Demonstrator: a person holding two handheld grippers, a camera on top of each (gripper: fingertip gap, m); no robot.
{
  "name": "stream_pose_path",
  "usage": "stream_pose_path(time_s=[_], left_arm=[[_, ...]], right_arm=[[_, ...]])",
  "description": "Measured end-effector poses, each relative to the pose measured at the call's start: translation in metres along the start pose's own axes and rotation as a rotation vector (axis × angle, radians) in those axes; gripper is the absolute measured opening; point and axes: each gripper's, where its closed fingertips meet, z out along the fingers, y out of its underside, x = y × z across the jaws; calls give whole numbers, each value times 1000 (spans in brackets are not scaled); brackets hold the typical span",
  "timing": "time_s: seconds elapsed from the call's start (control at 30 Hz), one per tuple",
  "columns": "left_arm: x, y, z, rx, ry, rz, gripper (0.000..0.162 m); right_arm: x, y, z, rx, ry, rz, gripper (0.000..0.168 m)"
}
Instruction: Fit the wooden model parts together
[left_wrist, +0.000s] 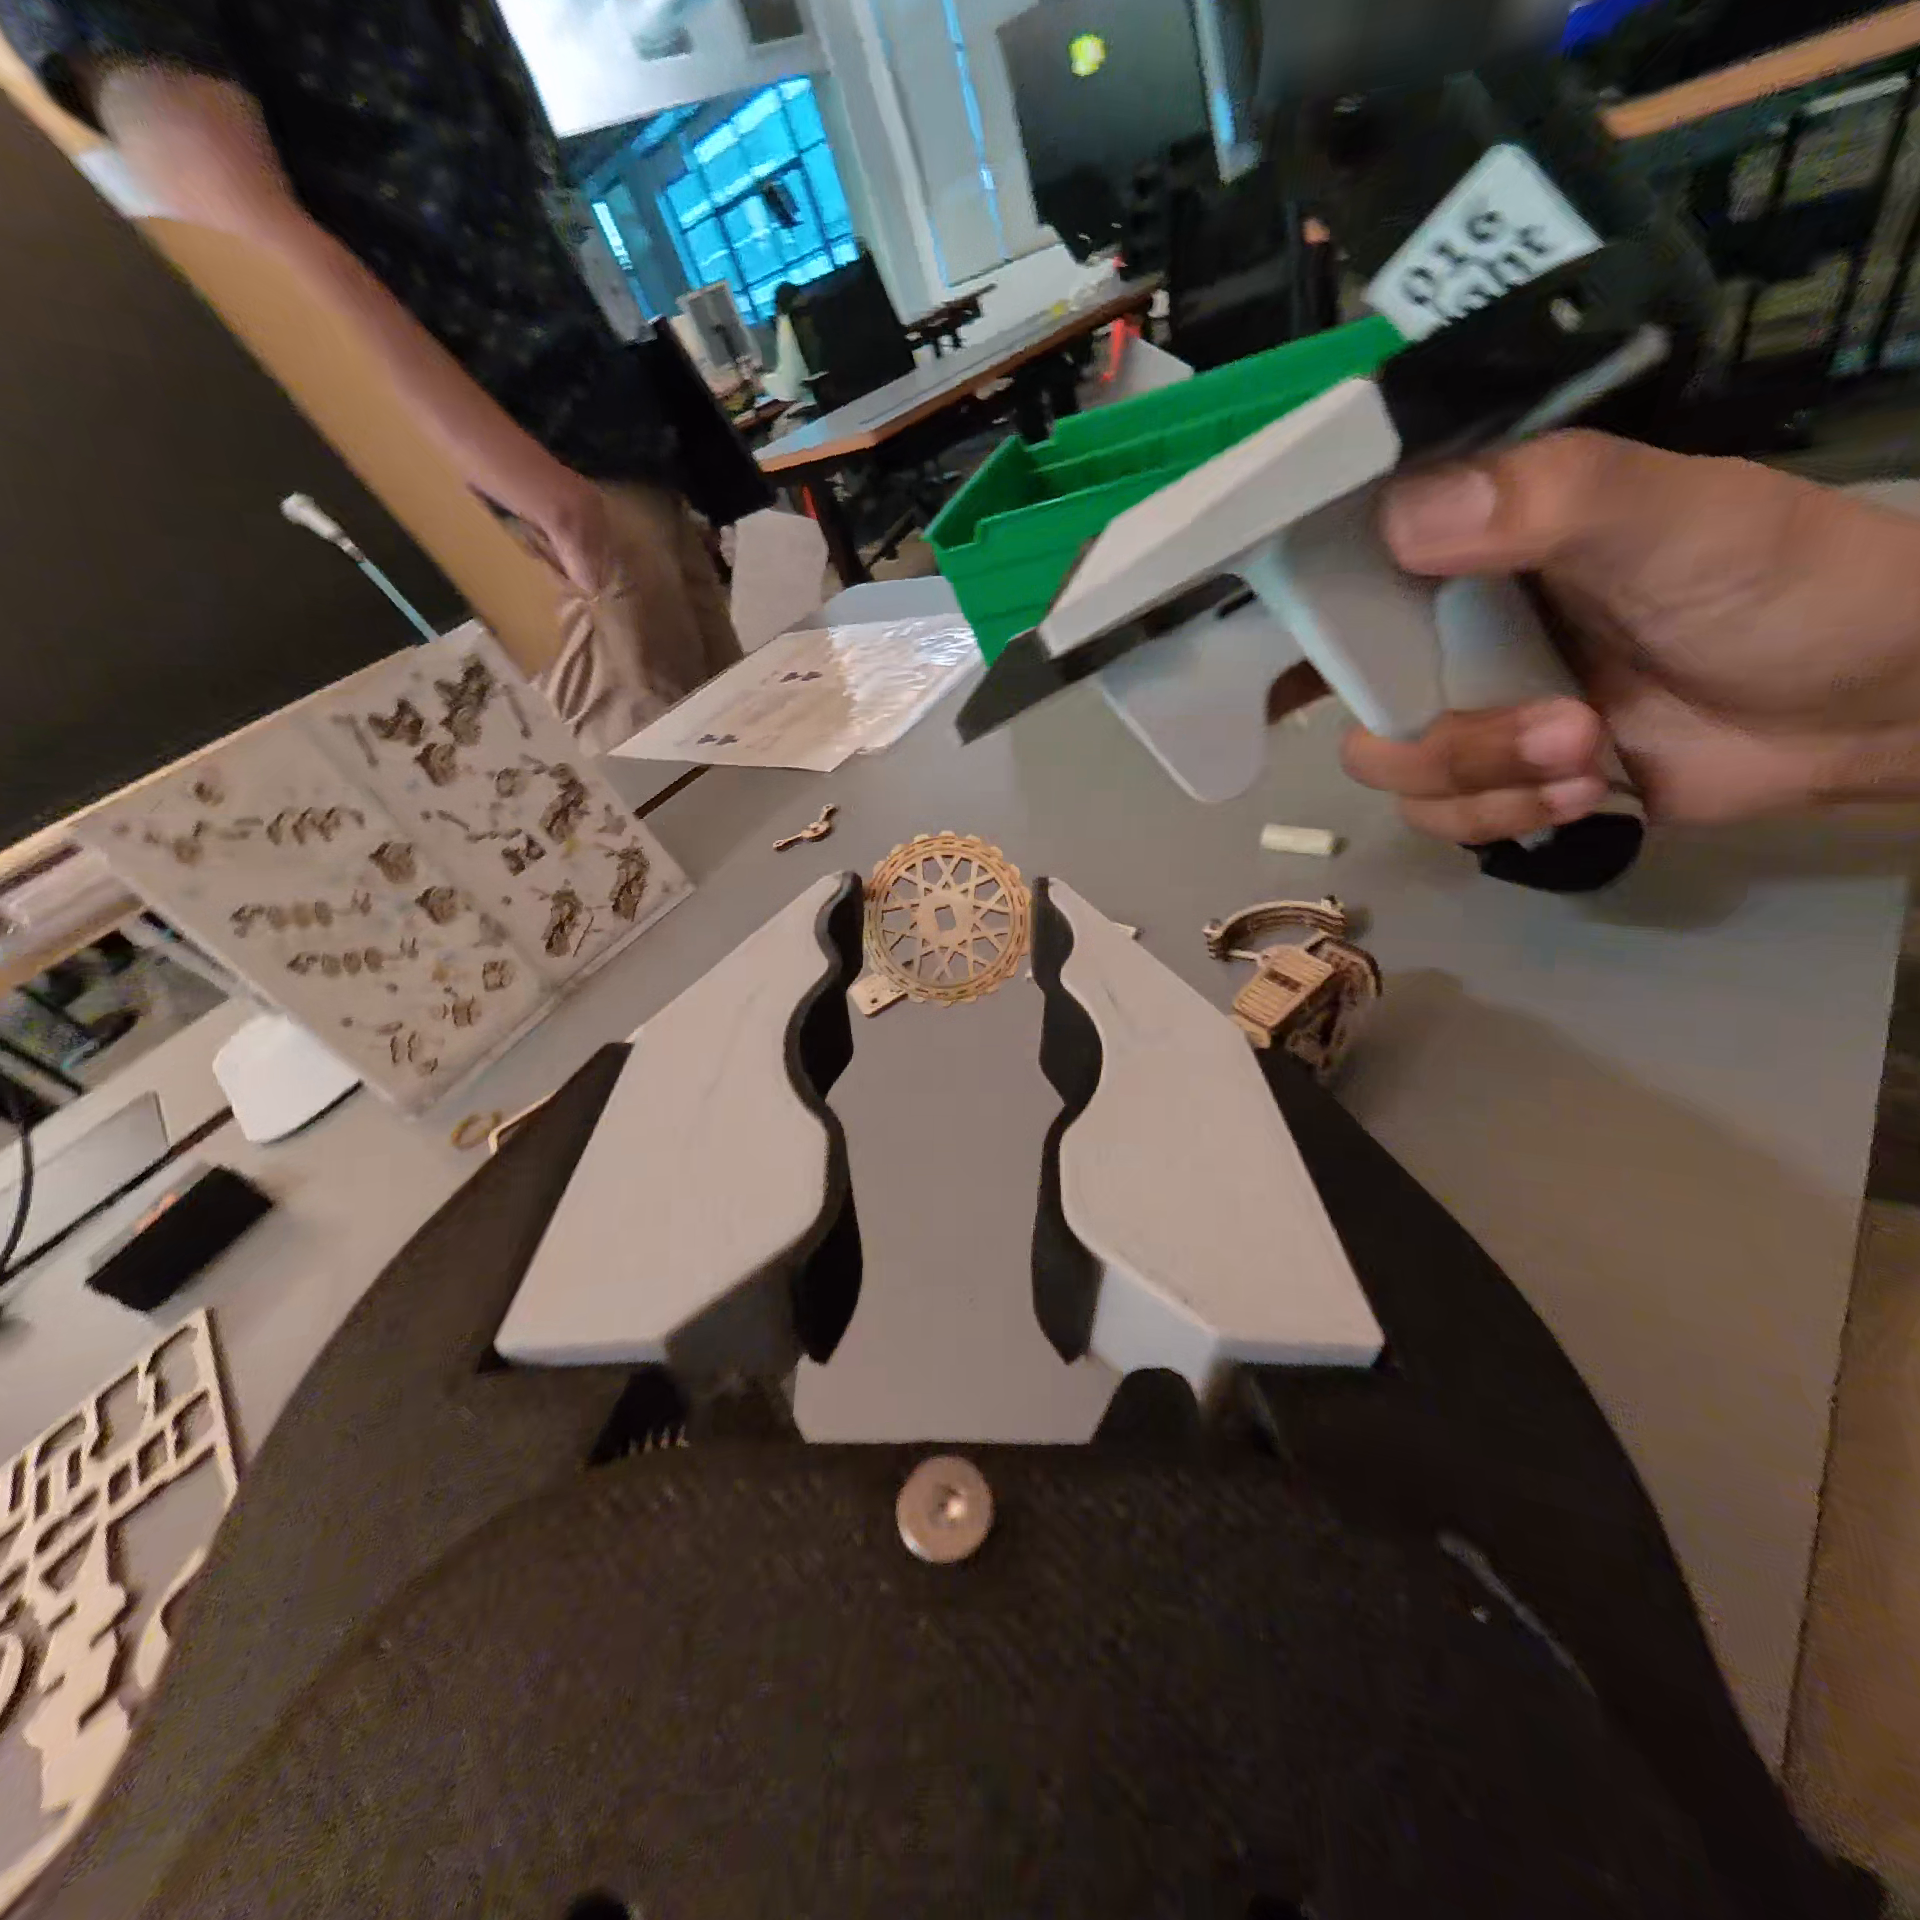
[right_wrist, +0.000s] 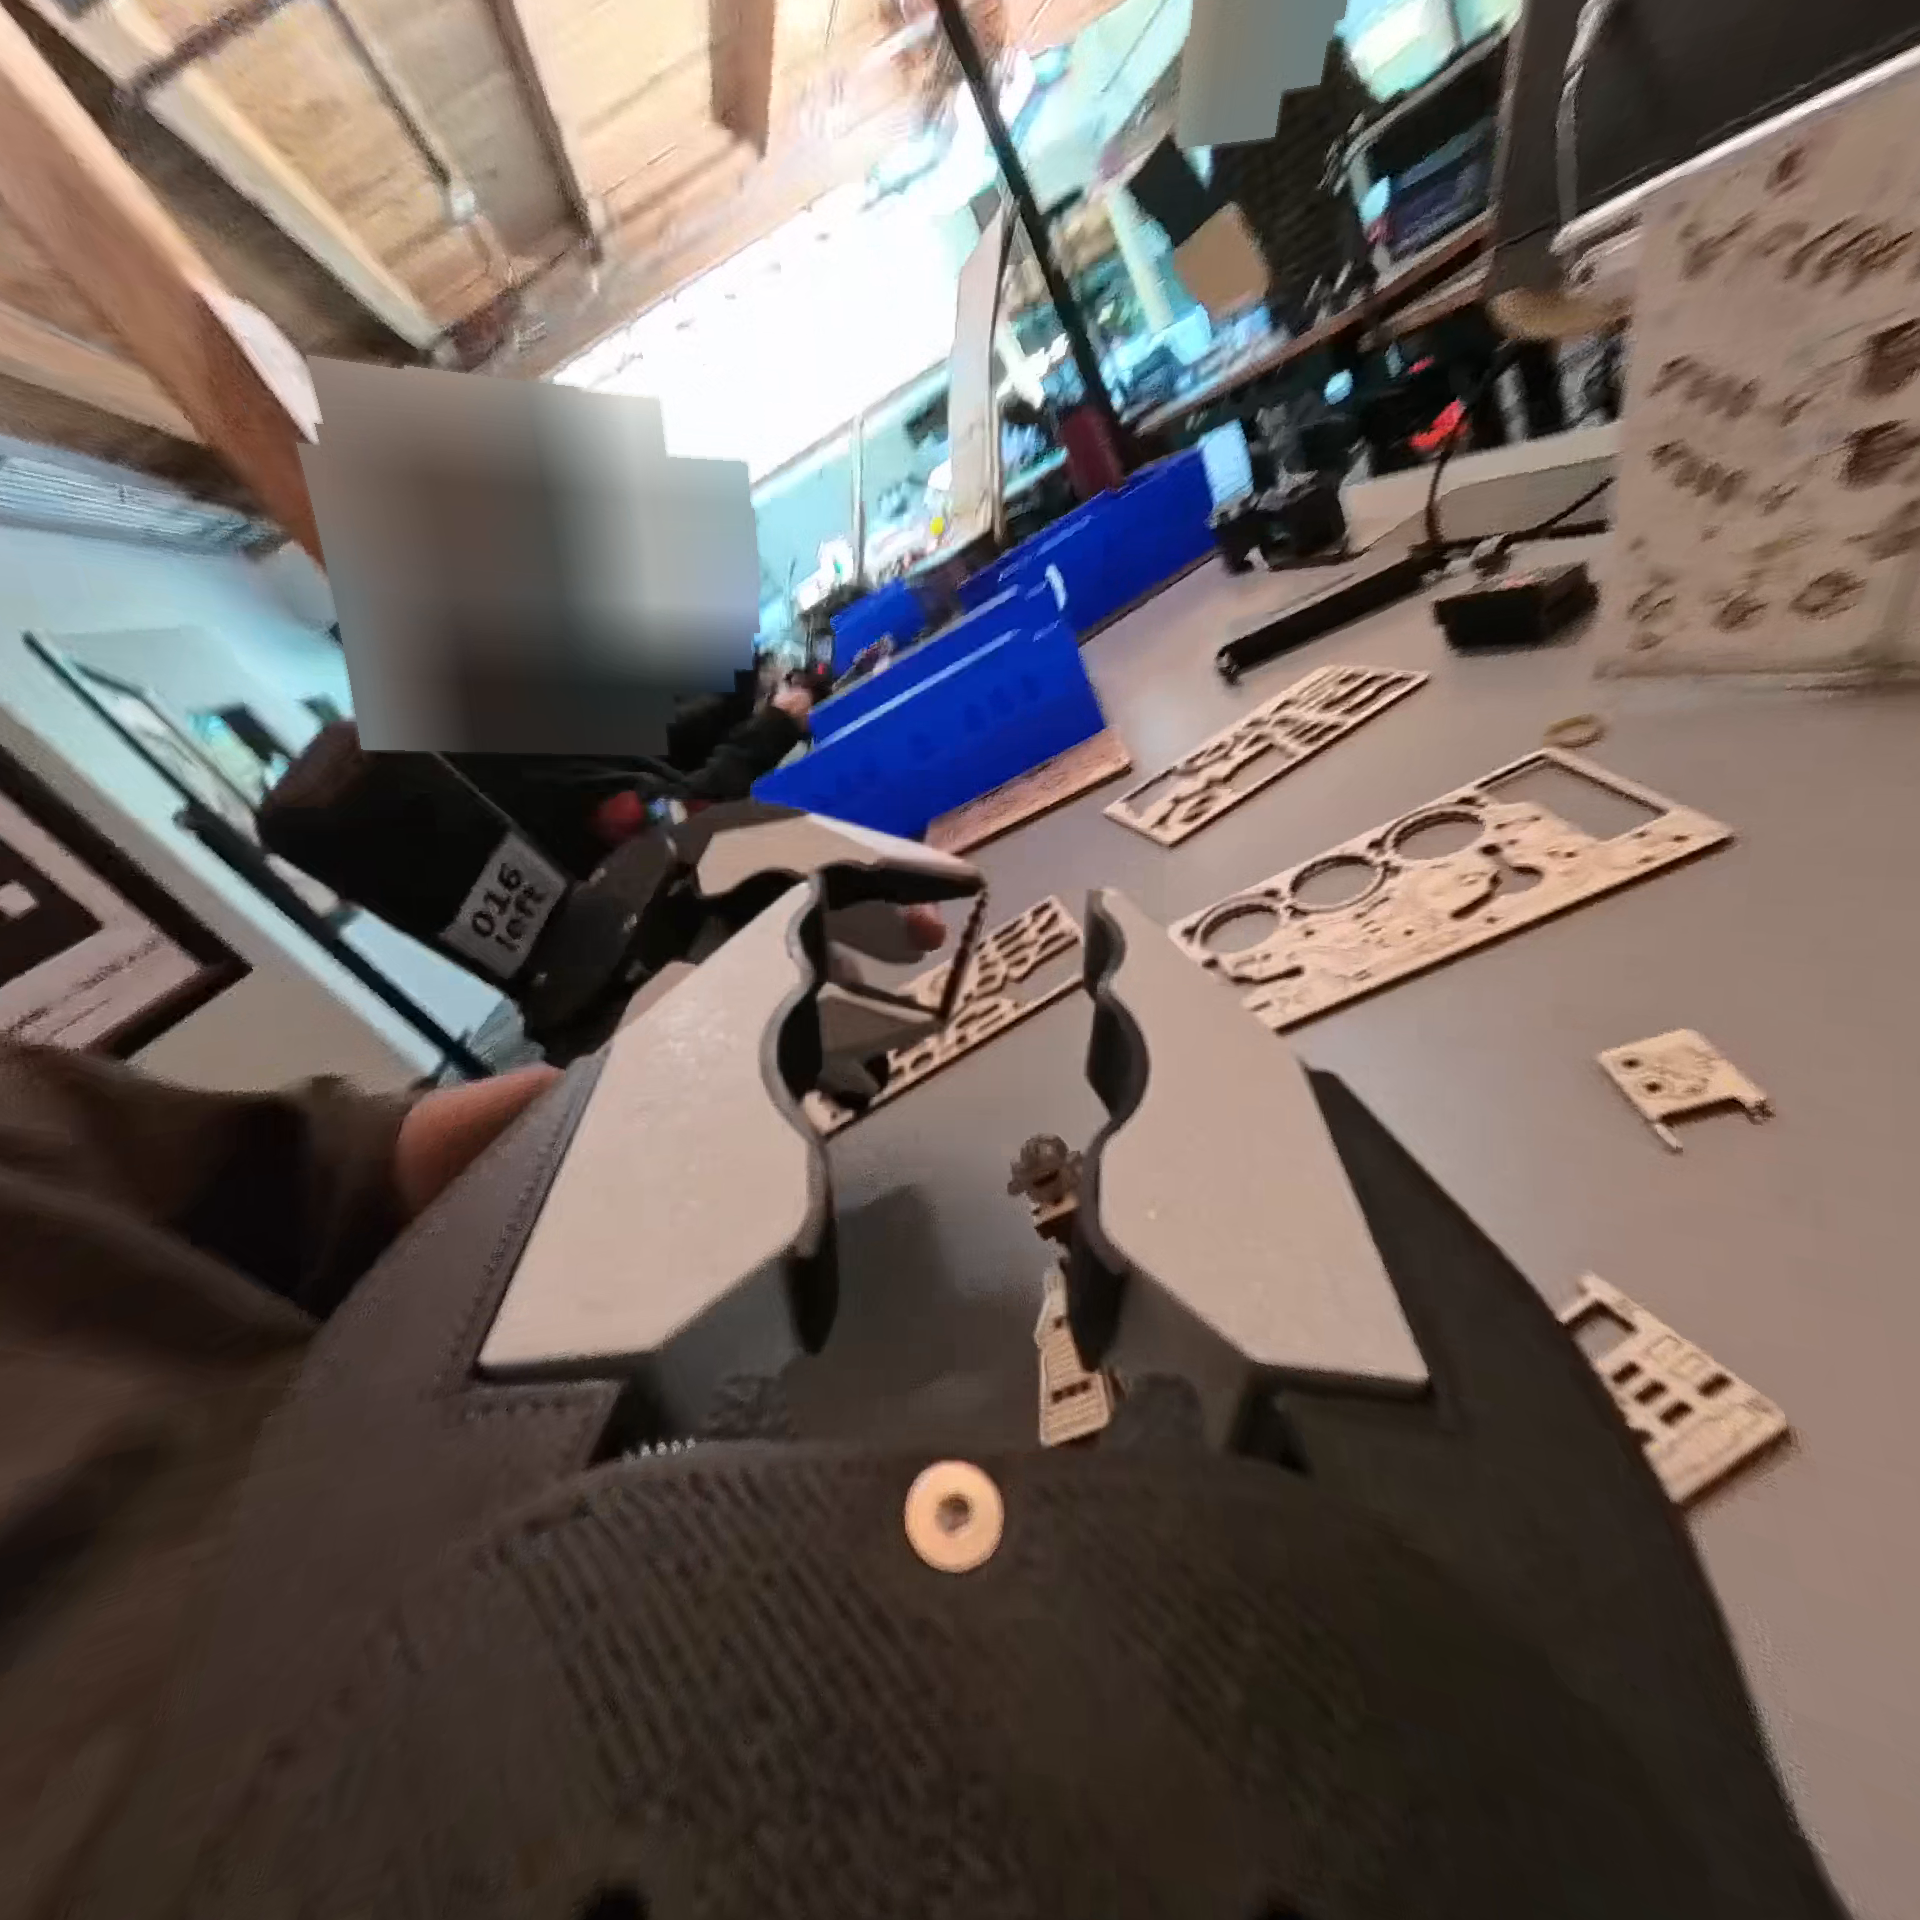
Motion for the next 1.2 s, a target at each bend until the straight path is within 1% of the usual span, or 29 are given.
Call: stream_pose_path(time_s=[0.1,0.17,0.27,0.3,0.37,0.43,0.5,0.57,0.63,0.7,0.73,0.77,0.83,0.9,0.93,1.0,1.03,1.07,1.13,1.2], left_arm=[[11,-1,0,6,67,47,29],[14,3,0,-4,87,71,30],[22,8,-1,-12,114,133,30],[22,8,-1,-10,109,136,30],[23,8,0,-8,107,107,30],[20,6,0,17,97,39,25],[18,5,0,26,117,-61,26],[15,0,-2,55,138,-175,32],[9,-5,-3,78,146,-291,31],[11,-6,-2,75,201,-401,26],[15,-5,-1,61,237,-441,17],[17,-4,0,44,256,-459,14],[14,-3,1,47,214,-422,9],[14,-6,0,50,215,-381,2],[14,-8,-1,54,234,-395,1],[15,-15,-3,86,291,-456,0],[12,-18,-2,99,303,-483,0],[11,-20,-1,108,314,-497,0],[10,-23,3,102,345,-503,0],[15,-22,7,70,402,-514,0]], right_arm=[[0,25,8,-163,-23,-19,44],[-2,38,11,-216,-50,-4,40],[-7,44,14,-224,-88,24,15],[-3,45,15,-227,-62,18,5],[1,46,14,-234,-39,3,2],[5,43,12,-206,-22,-1,1],[6,34,10,-149,-23,18,1],[5,25,7,-94,-27,20,1],[-1,20,6,-64,-48,9,1],[-8,18,7,-53,-77,-11,0],[-9,19,9,-52,-71,-23,1],[-8,19,10,-47,-54,-42,1],[-7,19,10,-45,-32,-86,8],[-6,19,9,-49,-17,-126,13],[-6,17,7,-41,-11,-136,15],[-5,16,3,-35,14,-150,13],[-4,19,0,-44,33,-164,15],[0,21,-3,-52,70,-181,25],[11,16,-14,-37,212,-263,52],[19,7,-29,-28,375,-464,70]])
